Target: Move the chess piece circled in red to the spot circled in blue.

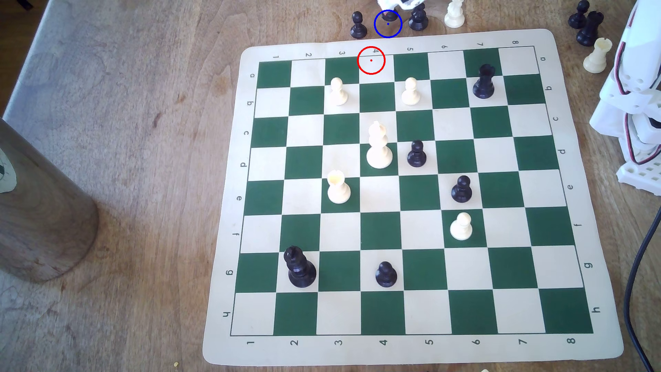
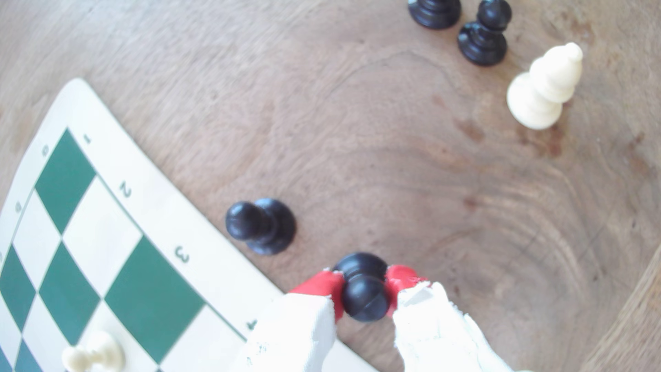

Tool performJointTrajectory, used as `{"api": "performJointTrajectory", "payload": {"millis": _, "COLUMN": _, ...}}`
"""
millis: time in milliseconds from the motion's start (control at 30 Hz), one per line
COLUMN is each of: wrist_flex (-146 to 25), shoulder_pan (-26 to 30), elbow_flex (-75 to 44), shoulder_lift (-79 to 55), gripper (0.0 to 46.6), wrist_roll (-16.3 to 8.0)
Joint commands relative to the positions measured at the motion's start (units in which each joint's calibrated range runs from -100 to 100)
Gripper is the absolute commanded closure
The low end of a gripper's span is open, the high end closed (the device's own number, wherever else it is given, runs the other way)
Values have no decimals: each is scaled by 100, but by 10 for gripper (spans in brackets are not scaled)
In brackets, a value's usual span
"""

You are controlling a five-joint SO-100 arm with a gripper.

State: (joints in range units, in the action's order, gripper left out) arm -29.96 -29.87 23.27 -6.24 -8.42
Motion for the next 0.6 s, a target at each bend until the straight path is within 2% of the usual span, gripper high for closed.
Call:
{"api": "performJointTrajectory", "payload": {"millis": 0, "wrist_flex": 113, "shoulder_pan": 42, "elbow_flex": -432, "shoulder_lift": 115, "gripper": 462, "wrist_roll": 10}}
{"api": "performJointTrajectory", "payload": {"millis": 567, "wrist_flex": 154, "shoulder_pan": 65, "elbow_flex": -387, "shoulder_lift": -80, "gripper": 463, "wrist_roll": 112}}
